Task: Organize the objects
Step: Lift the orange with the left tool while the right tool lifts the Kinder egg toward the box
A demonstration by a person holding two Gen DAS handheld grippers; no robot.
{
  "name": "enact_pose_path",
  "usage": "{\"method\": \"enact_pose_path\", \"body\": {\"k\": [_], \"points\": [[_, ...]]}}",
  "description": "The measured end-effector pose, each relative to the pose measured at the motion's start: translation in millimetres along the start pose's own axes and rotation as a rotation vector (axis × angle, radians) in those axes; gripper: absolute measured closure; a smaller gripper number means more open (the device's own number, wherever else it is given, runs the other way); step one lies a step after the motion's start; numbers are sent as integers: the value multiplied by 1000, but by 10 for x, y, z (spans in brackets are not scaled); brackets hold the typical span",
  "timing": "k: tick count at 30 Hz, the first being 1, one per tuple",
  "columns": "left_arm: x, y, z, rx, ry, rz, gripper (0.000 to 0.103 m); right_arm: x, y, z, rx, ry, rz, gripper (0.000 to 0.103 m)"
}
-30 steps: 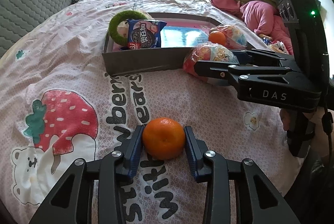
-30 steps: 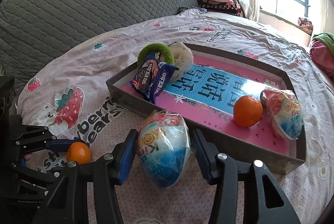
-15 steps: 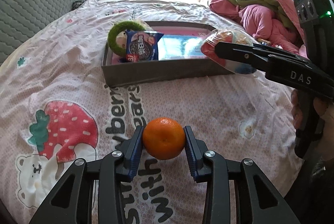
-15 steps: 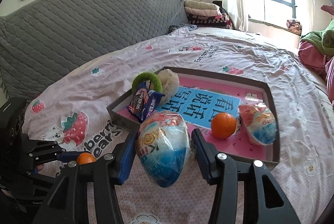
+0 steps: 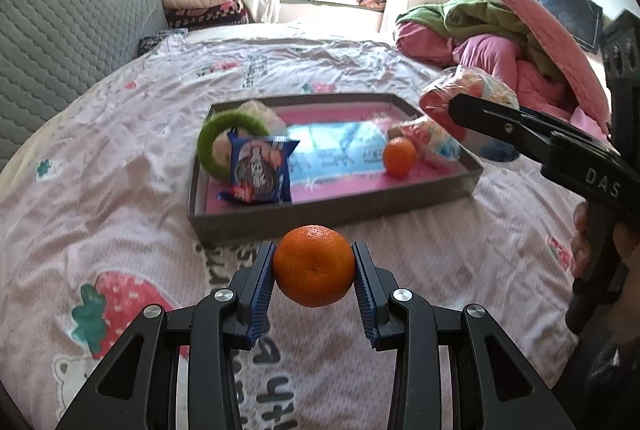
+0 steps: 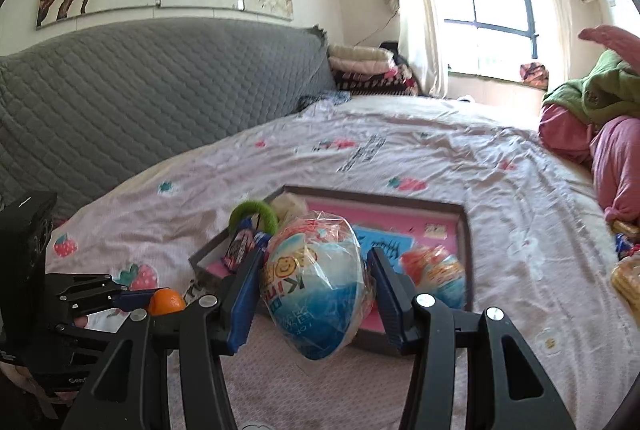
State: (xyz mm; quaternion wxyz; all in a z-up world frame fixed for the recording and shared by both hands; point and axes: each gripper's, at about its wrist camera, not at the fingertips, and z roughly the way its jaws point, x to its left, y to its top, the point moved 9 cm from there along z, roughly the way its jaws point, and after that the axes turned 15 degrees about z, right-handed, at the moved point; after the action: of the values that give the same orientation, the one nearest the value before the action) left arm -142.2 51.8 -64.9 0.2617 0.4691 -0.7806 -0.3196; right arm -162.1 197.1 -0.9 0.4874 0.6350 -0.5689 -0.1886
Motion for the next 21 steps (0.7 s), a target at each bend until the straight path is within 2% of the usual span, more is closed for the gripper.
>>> {"method": "enact_pose_path", "body": {"k": [9, 21], "points": [[25, 321, -25, -60, 11, 2, 64, -51, 219, -232, -123, -43, -25, 50], [79, 621, -60, -125, 17, 15, 64, -179, 399, -410, -214, -83, -27, 50]]}}
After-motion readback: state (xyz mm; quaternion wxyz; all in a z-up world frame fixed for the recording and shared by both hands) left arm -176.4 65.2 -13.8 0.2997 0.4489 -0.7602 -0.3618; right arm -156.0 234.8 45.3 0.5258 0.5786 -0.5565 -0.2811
